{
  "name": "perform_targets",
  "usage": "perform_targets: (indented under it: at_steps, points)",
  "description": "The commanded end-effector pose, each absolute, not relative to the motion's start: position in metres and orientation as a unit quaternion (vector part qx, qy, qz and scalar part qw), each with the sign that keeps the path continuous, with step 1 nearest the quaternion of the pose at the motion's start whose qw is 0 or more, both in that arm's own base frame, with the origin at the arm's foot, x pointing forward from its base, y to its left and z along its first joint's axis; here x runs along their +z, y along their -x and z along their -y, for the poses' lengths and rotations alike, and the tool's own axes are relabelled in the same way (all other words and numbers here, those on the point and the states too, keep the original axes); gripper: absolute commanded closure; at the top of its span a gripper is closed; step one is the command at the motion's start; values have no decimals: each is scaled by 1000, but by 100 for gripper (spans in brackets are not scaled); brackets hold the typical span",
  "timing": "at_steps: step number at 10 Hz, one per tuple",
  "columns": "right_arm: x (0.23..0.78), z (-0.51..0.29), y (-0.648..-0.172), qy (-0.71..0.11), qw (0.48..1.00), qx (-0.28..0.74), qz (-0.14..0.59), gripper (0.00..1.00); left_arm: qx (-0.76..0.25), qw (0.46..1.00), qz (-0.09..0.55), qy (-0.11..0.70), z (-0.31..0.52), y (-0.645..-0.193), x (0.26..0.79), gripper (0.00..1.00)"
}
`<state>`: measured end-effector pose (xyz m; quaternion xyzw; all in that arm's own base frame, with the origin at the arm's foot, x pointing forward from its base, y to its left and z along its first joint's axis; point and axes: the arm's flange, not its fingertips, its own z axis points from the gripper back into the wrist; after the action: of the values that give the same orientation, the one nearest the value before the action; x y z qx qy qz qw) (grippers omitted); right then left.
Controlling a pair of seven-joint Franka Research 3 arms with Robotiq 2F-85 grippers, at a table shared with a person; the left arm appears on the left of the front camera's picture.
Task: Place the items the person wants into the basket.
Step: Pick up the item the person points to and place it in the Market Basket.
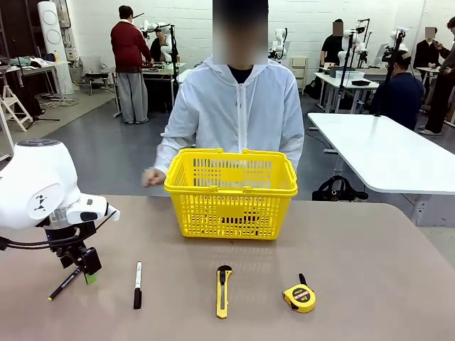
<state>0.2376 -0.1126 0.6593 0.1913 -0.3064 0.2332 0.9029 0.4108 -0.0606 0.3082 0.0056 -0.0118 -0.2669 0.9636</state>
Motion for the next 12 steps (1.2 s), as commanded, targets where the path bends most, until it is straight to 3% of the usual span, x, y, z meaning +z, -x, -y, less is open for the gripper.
perform_targets:
  at_steps: [1,9,10,11,12]
  points:
    - [654,112,-236,-192,902,235,306,0,-272,962,27,-8,52,-378,299,0]
    - [654,112,-236,-192,902,235,306,0,-242,969,39,-14,41,-386,292,0]
    - [654,112,-236,-192,902,235,306,0,-243,969,35,-16,41,-386,293,54]
    - [654,112,-236,-192,902,235,306,0,-244,969,31,-14,40,-388,293,54]
    - [654,112,-236,-192,902,235,306,0,-241,970,31,-13,40,-387,293,100]
